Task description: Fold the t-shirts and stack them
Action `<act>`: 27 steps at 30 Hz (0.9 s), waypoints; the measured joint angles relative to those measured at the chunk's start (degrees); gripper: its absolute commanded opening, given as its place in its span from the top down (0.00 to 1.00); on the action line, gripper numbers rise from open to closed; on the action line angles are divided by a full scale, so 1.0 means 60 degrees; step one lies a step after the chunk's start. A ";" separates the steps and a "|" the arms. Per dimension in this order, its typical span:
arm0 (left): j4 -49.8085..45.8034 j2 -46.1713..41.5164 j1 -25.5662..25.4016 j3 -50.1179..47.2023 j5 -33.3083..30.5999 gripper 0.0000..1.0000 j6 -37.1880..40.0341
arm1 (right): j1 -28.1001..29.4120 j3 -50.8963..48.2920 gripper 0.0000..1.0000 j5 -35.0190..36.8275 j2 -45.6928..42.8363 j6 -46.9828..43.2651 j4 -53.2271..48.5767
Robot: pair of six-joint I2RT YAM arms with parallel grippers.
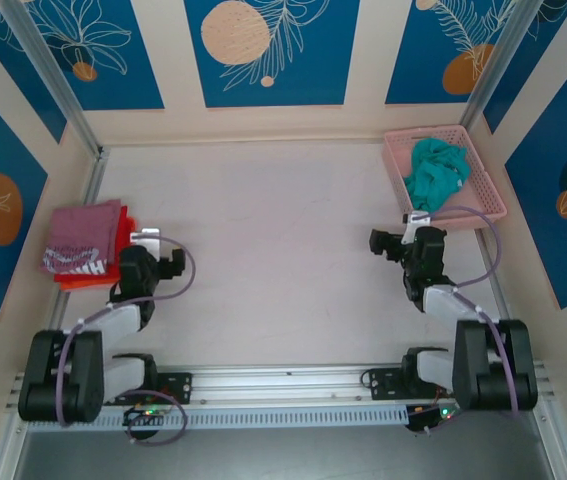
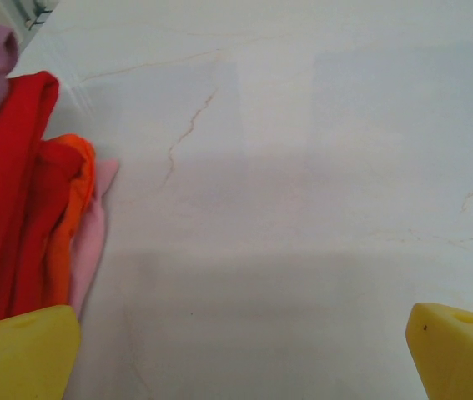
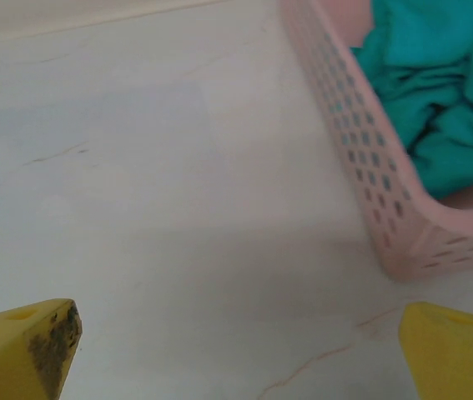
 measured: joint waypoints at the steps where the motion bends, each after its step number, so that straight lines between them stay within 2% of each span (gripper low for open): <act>1: 0.0364 0.0277 0.0015 0.0015 0.0076 0.00 0.0033 | -0.0124 0.0000 0.02 -0.0015 0.0321 0.0051 0.0350; 6: 0.0969 0.1260 0.0240 0.0627 0.0845 0.00 -0.0015 | -0.0149 0.0098 0.00 -0.0255 0.1548 0.0200 0.1537; 10: 0.2841 0.2597 0.0277 0.0685 0.1373 0.00 -0.0146 | 0.0193 0.0135 0.01 -0.0270 0.2331 0.0091 0.2481; 12: 0.3093 0.3209 0.0277 0.0681 0.1421 0.00 -0.0208 | 0.0331 0.0138 0.01 -0.0262 0.2612 0.0051 0.2772; 21: 0.2983 0.3304 -0.0226 0.1042 0.0703 0.00 -0.0164 | 0.0346 0.0153 0.01 -0.0237 0.2688 0.0007 0.3115; 27: 0.2954 0.3304 -0.0240 0.1060 0.0634 0.00 0.0011 | 0.0346 0.0153 0.01 -0.0233 0.2688 0.0011 0.3115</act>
